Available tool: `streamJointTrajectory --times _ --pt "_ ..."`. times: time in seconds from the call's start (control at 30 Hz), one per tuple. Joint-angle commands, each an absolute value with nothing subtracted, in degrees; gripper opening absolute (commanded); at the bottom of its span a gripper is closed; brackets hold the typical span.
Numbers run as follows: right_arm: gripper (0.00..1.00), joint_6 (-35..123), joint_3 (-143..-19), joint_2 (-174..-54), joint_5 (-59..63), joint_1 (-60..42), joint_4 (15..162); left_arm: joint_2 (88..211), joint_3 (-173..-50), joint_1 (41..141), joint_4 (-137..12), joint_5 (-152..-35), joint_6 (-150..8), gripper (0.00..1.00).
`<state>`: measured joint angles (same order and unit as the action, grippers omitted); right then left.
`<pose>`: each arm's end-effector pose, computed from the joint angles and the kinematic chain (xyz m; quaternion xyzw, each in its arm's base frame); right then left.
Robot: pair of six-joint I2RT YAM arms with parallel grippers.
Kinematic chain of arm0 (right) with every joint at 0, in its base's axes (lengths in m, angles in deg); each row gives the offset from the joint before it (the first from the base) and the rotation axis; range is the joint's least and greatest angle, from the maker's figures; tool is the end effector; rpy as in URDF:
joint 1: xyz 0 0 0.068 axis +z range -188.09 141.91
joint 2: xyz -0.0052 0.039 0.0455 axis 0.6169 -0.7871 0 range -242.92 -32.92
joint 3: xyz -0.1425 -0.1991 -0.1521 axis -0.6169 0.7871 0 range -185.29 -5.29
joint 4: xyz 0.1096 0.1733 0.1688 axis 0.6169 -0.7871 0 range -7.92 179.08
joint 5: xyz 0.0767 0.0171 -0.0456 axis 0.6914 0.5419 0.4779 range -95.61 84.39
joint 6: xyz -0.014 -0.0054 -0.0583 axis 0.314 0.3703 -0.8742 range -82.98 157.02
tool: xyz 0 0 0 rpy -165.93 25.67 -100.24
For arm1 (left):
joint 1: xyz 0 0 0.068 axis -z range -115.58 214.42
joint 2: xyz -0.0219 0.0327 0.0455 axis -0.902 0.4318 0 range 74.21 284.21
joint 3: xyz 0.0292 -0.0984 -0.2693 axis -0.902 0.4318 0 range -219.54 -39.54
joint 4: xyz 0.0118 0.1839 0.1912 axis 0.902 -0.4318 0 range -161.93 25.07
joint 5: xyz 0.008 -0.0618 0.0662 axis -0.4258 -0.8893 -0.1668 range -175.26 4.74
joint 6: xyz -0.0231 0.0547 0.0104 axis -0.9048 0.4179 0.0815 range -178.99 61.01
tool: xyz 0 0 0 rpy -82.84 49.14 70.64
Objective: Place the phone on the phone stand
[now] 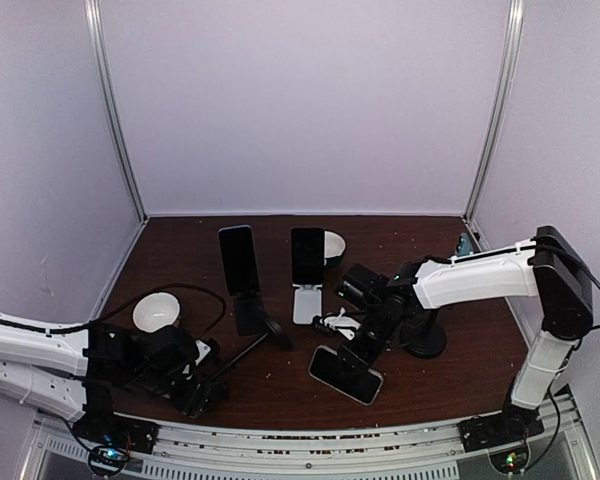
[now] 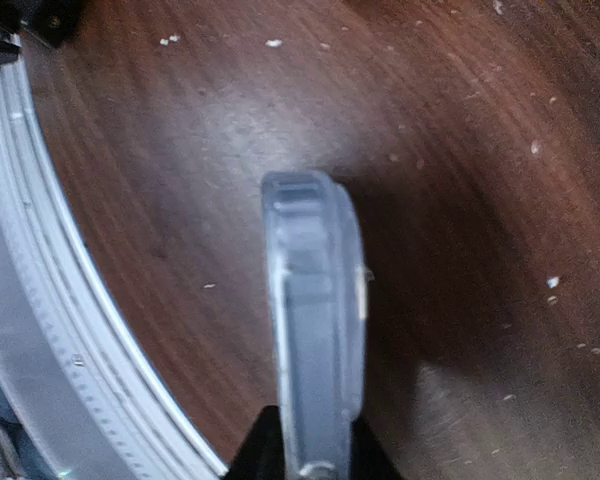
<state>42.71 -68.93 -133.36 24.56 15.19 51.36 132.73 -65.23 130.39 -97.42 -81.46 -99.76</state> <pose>0.1831 0.2831 0.1790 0.4181 -0.8613 -0.2885 0.0138 0.0700 -0.1499 0.1597 0.2061 0.9544 -0.1521 0.1535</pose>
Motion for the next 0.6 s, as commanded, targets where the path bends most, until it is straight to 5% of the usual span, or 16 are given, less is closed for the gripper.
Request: streamJointTrajectory --times 0.0,0.07,0.2,0.4,0.57 --pt "0.31 43.3 -69.6 -136.3 17.4 14.8 50.6 131.7 -67.0 129.9 -98.1 -81.3 -97.4 0.64" --pt "0.41 43.0 -70.0 -135.6 15.4 14.8 50.2 130.2 -66.6 129.9 -97.0 -82.4 -95.9 0.53" --pt "0.45 40.9 -72.4 -131.8 9.1 15.7 48.5 127.5 -67.7 129.9 -94.7 -84.5 -91.5 0.17" --pt "0.49 28.5 -76.0 -123.2 -3.9 24.0 53.5 128.3 -70.8 129.9 -97.6 -87.5 -87.1 0.00" --pt "0.62 7.5 -72.4 -119.7 0.4 30.6 71.5 133.2 -79.7 129.9 -105.0 -88.9 -84.4 0.00"
